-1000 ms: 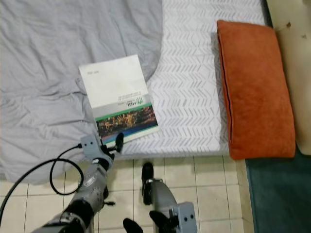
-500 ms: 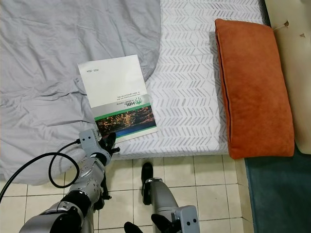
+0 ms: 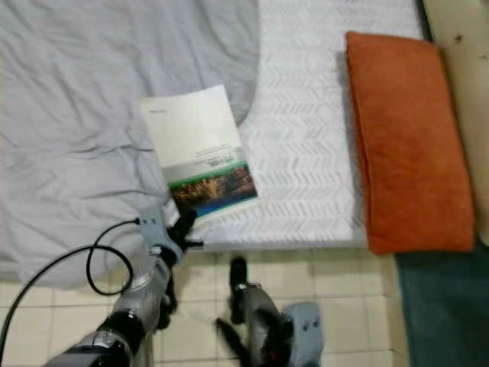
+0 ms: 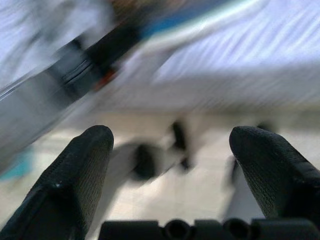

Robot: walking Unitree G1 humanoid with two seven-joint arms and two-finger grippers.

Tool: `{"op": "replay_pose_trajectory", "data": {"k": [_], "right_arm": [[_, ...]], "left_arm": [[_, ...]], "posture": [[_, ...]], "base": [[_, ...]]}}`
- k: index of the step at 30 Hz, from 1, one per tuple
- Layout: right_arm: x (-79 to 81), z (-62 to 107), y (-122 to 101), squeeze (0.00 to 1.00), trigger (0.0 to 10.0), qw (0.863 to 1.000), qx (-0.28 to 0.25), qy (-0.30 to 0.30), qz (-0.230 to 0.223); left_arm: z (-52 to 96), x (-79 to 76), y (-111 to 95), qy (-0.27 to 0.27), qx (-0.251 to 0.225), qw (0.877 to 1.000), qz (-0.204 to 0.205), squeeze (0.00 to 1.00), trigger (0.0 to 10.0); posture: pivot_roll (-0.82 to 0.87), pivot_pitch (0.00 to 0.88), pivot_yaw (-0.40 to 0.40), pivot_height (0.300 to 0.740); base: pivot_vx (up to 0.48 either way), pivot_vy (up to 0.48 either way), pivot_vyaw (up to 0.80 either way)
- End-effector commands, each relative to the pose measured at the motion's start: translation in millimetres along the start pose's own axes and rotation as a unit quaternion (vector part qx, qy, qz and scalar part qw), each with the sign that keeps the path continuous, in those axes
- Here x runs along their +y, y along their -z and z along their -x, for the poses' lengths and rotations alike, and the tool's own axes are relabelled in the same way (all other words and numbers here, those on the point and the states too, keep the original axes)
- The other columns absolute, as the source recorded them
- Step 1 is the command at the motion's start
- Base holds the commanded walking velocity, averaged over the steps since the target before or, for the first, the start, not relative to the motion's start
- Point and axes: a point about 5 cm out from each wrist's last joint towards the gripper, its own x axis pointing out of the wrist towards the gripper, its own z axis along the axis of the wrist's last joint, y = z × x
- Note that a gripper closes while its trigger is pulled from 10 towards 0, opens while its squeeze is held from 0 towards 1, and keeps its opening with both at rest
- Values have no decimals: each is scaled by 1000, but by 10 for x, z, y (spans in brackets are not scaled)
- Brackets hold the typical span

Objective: Clean up the room

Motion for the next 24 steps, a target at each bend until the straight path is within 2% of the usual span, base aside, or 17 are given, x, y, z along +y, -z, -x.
{"op": "replay_pose_trajectory", "data": {"k": [1,2,3,4,5,7,9,10,13,14,15,18,20,21,22,23,24], "right_arm": [[-129,43,128,0,10000,999,18,44,9],[-221,-21,77,0,10000,997,-1,72,31],[-221,-21,77,0,10000,997,-1,72,31],[-319,-103,21,0,10000,994,-24,102,37],[-319,-103,21,0,10000,994,-24,102,37],[-397,-123,-179,0,10000,985,-76,141,69],[-447,-147,-310,0,10000,974,-116,165,103],[-458,-152,-343,0,10000,970,-128,171,116],[-550,-134,-465,0,10000,953,-167,206,145],[-550,-134,-465,0,10000,953,-167,206,145],[-613,-115,-501,0,10000,947,-178,224,148],[-685,-131,-529,0,10000,942,-184,238,151],[-799,-104,-555,0,10000,934,-195,258,154],[-799,-104,-555,0,10000,934,-195,258,154],[-813,-71,-550,0,10000,933,-212,255,138],[-813,-71,-550,0,10000,933,-212,255,138],[-806,-39,-520,0,10000,940,-229,237,91]], "left_arm": [[79,-20,16,29,1,999,-26,0,0],[119,-17,-67,56,-8,996,-63,0,0],[119,-17,-67,56,-8,996,-63,0,0],[119,-14,-137,70,-17,994,-85,0,0],[119,-14,-137,70,-17,994,-85,0,0],[185,-85,-389,104,-52,984,-132,0,0],[247,-135,-552,125,-73,976,-163,0,0],[265,-138,-592,128,-78,974,-170,0,0],[348,-100,-741,127,-90,967,-203,0,0],[348,-100,-741,127,-90,967,-203,0,0],[400,-73,-773,116,-98,964,-217,0,0],[418,-58,-761,110,-99,964,-220,0,0],[554,-95,-677,87,-119,969,-198,0,0],[554,-95,-677,87,-119,969,-198,0,0],[658,-126,-581,70,-124,973,-180,0,0],[658,-126,-581,70,-124,973,-180,0,0],[730,-146,-546,44,-136,976,-163,0,0]], "posture": [[-223,411,17,740],[-195,357,33,740],[-195,357,33,740],[-157,281,55,740],[-157,281,55,740],[-125,177,74,740],[-116,117,81,740],[-116,117,81,740],[-107,23,87,740],[-107,23,87,740],[-102,0,84,740],[-101,0,75,740],[-98,0,45,740],[-98,0,45,740],[-98,0,31,740],[-98,0,31,740],[-95,0,21,740]], "base": [[0,0,0],[0,0,0],[0,0,0],[0,0,0],[0,0,0],[0,0,0],[0,0,0],[0,0,0],[0,0,0],[0,0,0],[0,0,0],[0,0,0],[0,0,0],[0,0,0],[0,0,0],[0,0,0],[0,0,0]]}}
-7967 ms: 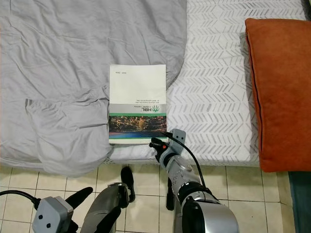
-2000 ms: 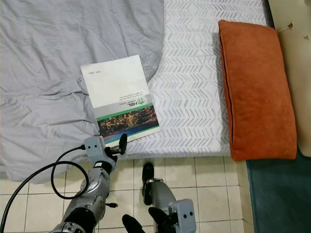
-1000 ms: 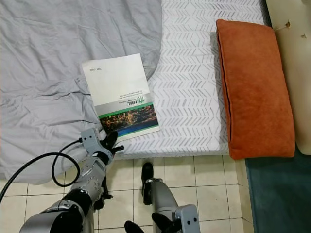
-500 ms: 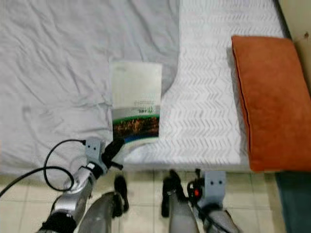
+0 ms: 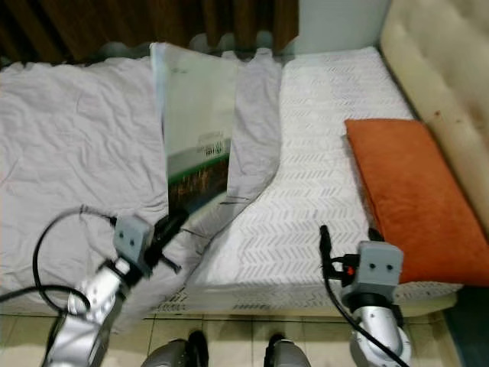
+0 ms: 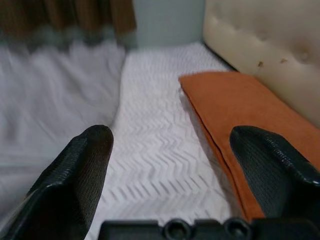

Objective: Clean up the room

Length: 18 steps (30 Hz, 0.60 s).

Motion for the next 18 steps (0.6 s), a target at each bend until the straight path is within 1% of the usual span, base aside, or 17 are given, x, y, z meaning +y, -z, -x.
{"op": "replay_pose_trajectory", "data": {"k": [1,2,4,5,6,7,9,10,11,12,13,16,18], "right_arm": [[-25,79,60,0,10000,999,5,-5,-44],[-25,79,60,0,10000,999,5,-5,-44],[8,139,117,0,10000,998,21,-26,-58],[8,139,117,0,10000,998,21,-26,-58],[50,159,172,0,10000,997,35,-39,-54],[62,156,188,0,10000,997,38,-44,-50],[92,134,206,0,10000,997,40,-60,-31],[112,95,219,0,10000,996,46,-76,-21],[112,95,219,0,10000,996,46,-76,-21],[129,43,222,0,10000,996,45,-79,-16],[145,13,228,0,10000,996,45,-81,-13],[157,-55,238,0,10000,996,44,-76,-12],[170,-76,246,0,10000,996,45,-77,-11]], "left_arm": [[27,24,-183,-36,-55,998,-7,0,0],[27,24,-183,-36,-55,998,-7,0,0],[91,61,-178,-82,-49,995,12,0,0],[91,61,-178,-82,-49,995,12,0,0],[104,72,-141,-89,-37,995,15,0,0],[100,73,-134,-91,-35,995,15,0,0],[56,91,-128,-87,-25,996,5,0,0],[0,145,-110,-96,-10,995,1,0,784],[0,145,-110,-96,-10,995,1,0,784],[-39,194,-106,-109,-1,994,-9,0,10000],[-53,214,-97,-114,4,993,-5,0,10000],[-81,220,-94,-103,7,995,4,0,10000],[-79,210,-65,-98,16,995,3,0,10000]], "posture": [[-91,0,19,740],[-91,0,19,740],[-88,0,11,740],[-88,0,11,740],[-84,0,9,740],[-84,0,10,740],[-86,0,12,740],[-93,0,15,740],[-93,0,15,740],[-96,0,18,740],[-96,0,18,740],[-104,0,27,740],[-111,0,35,740]], "base": [[0,0,0],[0,0,0],[0,0,0],[0,0,0],[0,0,0],[0,0,0],[0,0,0],[0,0,0],[0,0,0],[0,0,0],[0,0,0],[0,0,0],[0,-480,0]]}}
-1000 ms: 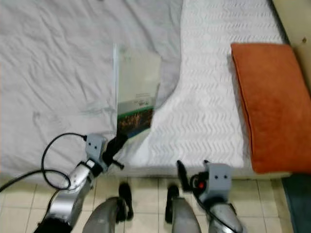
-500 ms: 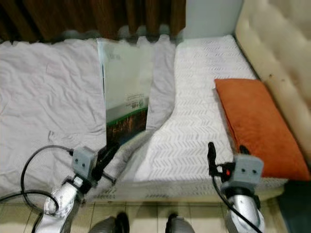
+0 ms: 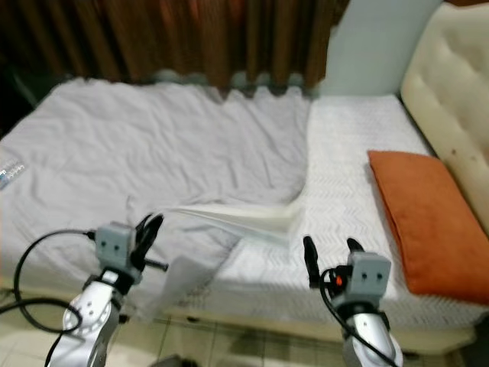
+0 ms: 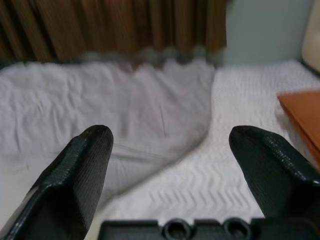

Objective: Clean up the room

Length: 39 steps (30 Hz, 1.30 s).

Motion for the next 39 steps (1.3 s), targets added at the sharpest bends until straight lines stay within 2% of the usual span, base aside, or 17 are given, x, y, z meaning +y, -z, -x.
{"op": "replay_pose_trajectory", "data": {"k": [1,9,16,26,29,34,39], "right_arm": [[6,14,62,0,10000,1000,11,2,-1],[19,-24,101,0,10000,1000,22,-17,3],[37,-31,141,0,10000,999,28,-25,2],[53,-34,184,0,10000,998,39,-40,1],[59,-29,206,0,10000,998,44,-45,0],[88,-20,221,0,10000,997,47,-53,0],[103,-12,232,0,10000,997,49,-61,0]], "left_arm": [[-28,13,8,0,4,1000,9,0,10000],[-31,-6,104,-10,27,999,27,0,10000],[-53,18,128,-8,33,999,18,0,10000],[-52,124,191,-26,46,998,32,0,10000],[-72,180,257,-42,72,997,-4,0,10000],[-156,224,187,-35,54,998,-21,0,10000],[-246,205,135,-18,42,999,0,0,10000]], "posture": [[-113,0,41,740],[-118,0,33,740],[-114,0,35,740],[-121,0,43,740],[-122,0,43,740],[-123,0,42,740],[-129,0,44,740]], "base": [[0,-469,0],[0,-469,0],[0,-469,0],[0,-465,0],[0,0,0],[0,0,0],[216,103,0]]}}
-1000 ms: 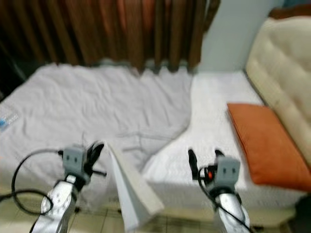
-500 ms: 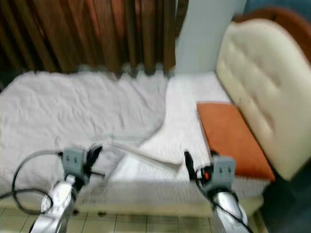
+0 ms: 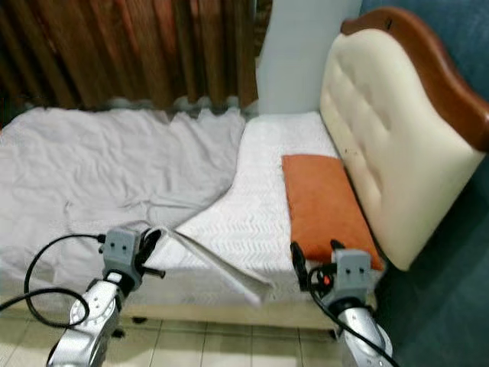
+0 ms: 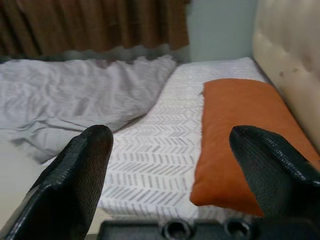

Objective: Clean up the room

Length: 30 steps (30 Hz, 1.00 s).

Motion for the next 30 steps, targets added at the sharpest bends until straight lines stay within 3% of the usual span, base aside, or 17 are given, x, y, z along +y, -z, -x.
{"op": "replay_pose_trajectory", "data": {"k": [1,14,19,26,30], "right_arm": [[53,-9,15,0,10000,1000,3,-13,-1],[55,61,49,0,10000,1000,10,-16,3],[-54,122,81,0,10000,999,33,-22,20],[-87,38,54,0,10000,999,29,-25,27],[-39,30,74,0,10000,999,28,-27,27]], "left_arm": [[-48,33,-76,-1,-19,1000,11,0,10000],[-131,-118,-64,32,-20,999,32,0,10000],[-139,-296,40,41,-24,996,76,0,10000],[-240,-472,30,81,-16,994,68,0,10000],[-277,-476,-5,94,-20,994,62,0,10000]], "posture": [[-129,0,44,740],[-147,15,37,740],[-156,28,-50,740],[-158,14,-39,740],[-160,11,-29,740]], "base": [[405,255,0],[414,137,0],[426,0,0],[429,0,0],[446,0,0]]}}
